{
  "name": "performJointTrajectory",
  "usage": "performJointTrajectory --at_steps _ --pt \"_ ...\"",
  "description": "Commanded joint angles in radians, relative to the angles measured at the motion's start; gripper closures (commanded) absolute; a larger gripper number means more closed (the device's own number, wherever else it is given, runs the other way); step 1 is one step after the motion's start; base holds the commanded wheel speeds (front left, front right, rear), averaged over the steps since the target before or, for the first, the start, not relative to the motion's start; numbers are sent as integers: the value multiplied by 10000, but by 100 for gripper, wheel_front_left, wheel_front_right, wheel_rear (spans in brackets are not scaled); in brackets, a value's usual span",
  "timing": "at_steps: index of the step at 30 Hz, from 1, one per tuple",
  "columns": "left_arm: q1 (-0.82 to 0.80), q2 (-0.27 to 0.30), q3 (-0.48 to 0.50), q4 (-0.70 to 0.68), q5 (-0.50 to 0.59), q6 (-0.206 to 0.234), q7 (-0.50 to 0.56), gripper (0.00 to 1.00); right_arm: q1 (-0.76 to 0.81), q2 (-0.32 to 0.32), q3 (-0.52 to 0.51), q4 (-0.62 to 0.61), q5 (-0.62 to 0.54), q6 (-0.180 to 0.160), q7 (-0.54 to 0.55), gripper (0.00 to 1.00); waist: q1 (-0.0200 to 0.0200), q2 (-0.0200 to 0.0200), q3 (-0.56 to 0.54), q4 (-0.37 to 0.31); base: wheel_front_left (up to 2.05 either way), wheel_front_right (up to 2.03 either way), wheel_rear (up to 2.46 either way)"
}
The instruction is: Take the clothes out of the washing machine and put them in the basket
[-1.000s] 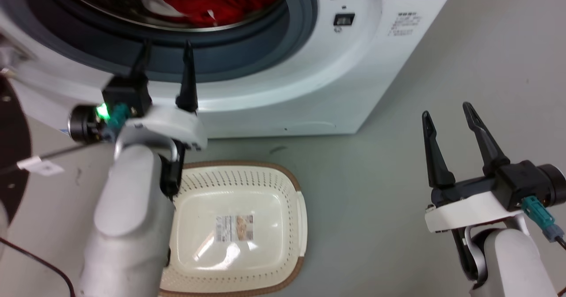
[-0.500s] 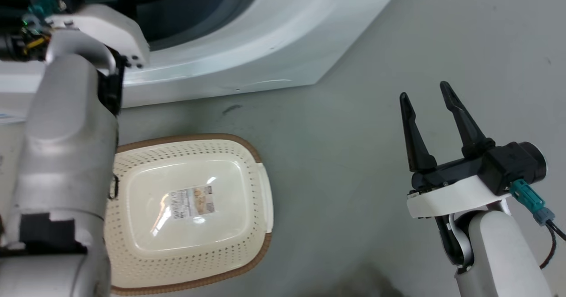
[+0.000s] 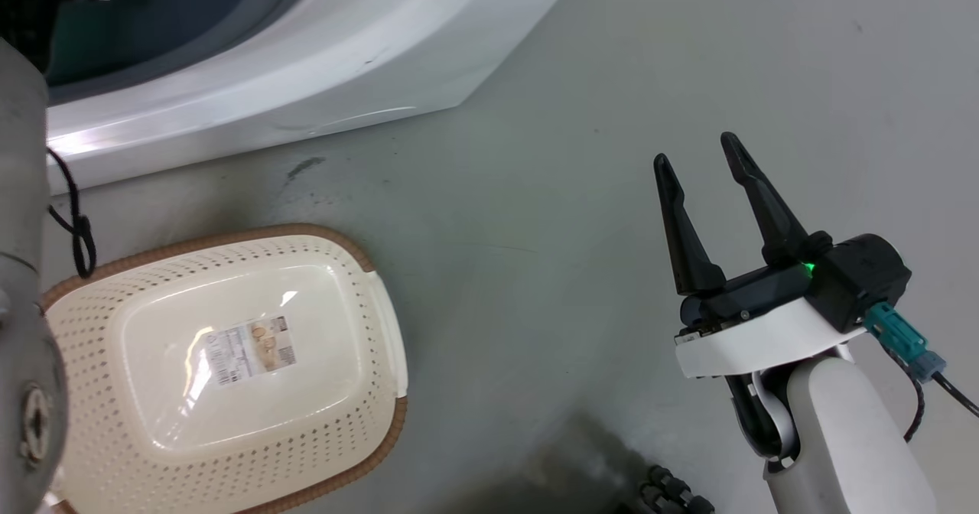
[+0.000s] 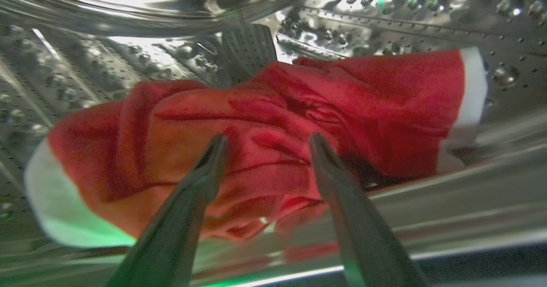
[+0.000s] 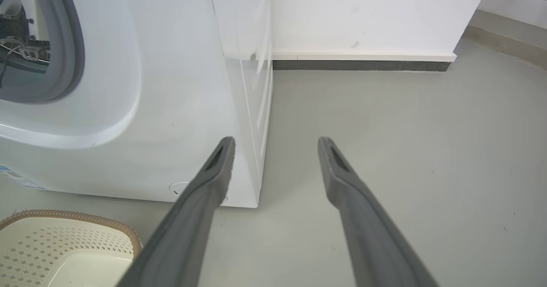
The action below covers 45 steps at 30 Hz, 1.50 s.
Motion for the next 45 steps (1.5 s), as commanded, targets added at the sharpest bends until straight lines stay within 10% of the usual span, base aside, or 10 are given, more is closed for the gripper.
performJointTrajectory --at_steps 1,11,12,14,20,45 --pt "-376 138 -120 225 66 -56 530 0 -85 9 79 -16 127 -7 -18 0 -1 0 122 -230 0 0 0" --pt "-1617 659 -264 1001 -161 -49 4666 0 39 10 463 60 451 -7 -19 0 -1 0 210 -701 0 0 0" --pt "-1604 702 -239 1034 -177 -2 5016 53 47 10 483 55 505 -7 -19 0 -1 0 198 -745 0 0 0" --pt "-1600 755 -247 1064 -189 85 5391 100 77 10 497 45 577 -7 -19 0 -1 0 192 -807 0 0 0" --pt "-1441 913 -401 669 -117 299 4883 100 38 10 436 91 653 -7 -19 0 -1 0 226 -862 0 0 0" --pt "2160 -240 19 49 -1264 374 -2831 100 701 6 -126 1016 -237 -7 -20 0 -1 0 -2974 252 0 0 0"
